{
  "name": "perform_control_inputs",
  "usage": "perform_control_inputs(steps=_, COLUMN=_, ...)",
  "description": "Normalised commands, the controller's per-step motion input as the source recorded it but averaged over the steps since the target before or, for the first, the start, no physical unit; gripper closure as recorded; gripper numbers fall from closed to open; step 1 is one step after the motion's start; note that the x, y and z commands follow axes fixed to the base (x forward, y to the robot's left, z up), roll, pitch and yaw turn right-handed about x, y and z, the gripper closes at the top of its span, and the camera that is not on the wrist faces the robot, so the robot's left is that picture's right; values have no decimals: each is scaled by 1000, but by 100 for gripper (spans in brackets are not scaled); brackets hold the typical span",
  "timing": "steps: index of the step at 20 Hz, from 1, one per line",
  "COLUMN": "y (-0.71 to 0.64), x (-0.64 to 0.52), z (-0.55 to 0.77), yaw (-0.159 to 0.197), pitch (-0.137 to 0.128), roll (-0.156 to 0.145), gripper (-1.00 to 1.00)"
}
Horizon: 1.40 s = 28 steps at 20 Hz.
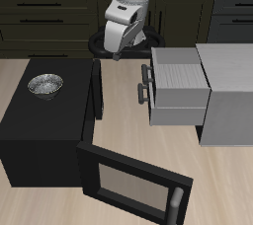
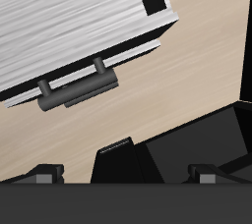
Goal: Close the top drawer of the white cabinet
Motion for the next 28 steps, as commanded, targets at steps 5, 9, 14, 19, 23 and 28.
perform_control_inputs(steps=5, y=-11, x=89, z=-200, yaw=13, pitch=-1, roll=-12, gripper=-100)
perform_control_inputs(steps=9, y=-19, x=80, z=-207, yaw=15, pitch=7, roll=-7, gripper=-100)
perform_control_inputs(steps=14, y=36, x=106, z=-247, yaw=6, pitch=3, roll=1, gripper=-100)
perform_control_inputs(steps=19, y=76, x=102, z=-304, yaw=18, pitch=28, roll=16, gripper=-100)
perform_control_inputs(steps=23, y=52, x=74, z=-298, yaw=8, pitch=34, roll=25, gripper=-100)
perform_control_inputs(steps=28, y=144, x=28, z=-162, yaw=1, pitch=-22, roll=27, gripper=-100)
